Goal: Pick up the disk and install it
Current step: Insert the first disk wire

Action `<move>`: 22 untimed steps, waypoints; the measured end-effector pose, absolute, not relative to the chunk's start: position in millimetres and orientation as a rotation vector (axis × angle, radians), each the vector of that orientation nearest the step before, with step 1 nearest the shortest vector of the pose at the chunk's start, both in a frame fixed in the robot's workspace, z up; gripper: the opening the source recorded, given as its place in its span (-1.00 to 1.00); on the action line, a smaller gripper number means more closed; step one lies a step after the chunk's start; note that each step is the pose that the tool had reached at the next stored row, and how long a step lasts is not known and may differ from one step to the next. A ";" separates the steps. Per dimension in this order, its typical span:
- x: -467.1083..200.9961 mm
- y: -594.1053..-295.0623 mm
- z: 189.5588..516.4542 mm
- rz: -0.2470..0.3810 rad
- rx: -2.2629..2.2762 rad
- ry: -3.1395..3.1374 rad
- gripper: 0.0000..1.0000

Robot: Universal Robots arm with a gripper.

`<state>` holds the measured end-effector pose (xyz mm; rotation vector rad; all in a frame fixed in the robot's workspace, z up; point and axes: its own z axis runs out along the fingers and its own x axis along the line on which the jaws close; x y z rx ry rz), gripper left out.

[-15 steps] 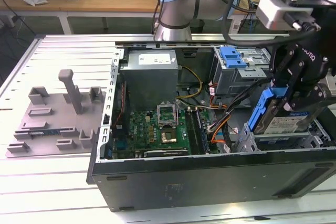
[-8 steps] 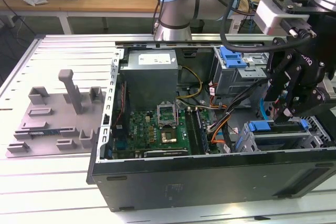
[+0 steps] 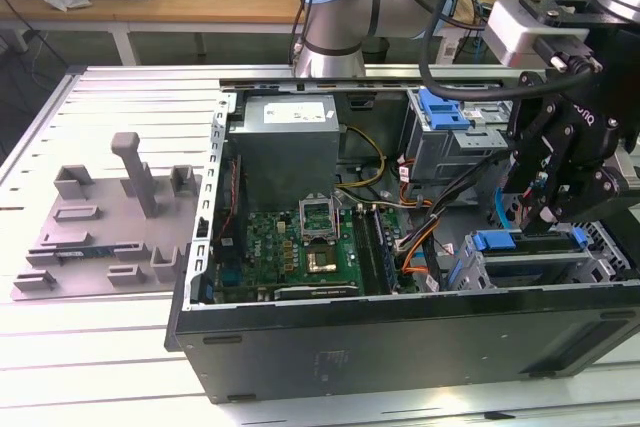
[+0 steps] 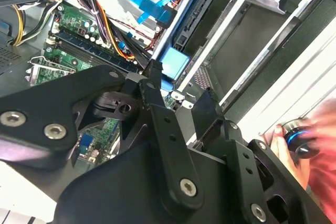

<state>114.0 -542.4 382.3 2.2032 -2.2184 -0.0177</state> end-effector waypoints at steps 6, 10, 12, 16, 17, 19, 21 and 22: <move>114.0 -542.4 382.2 -0.018 2.203 -2.218 0.01; 114.1 -530.8 384.9 0.040 2.176 -2.192 0.01; 114.1 -524.7 385.6 0.063 2.165 -2.182 0.01; 114.1 -497.6 385.8 0.105 2.145 -2.162 0.01; 114.0 -491.6 385.8 0.115 2.140 -2.157 0.01; 114.1 -478.9 385.8 0.135 2.129 -2.147 0.01; 114.1 -467.9 385.8 0.153 2.120 -2.138 0.01; 114.1 -463.4 385.8 0.160 2.117 -2.135 0.01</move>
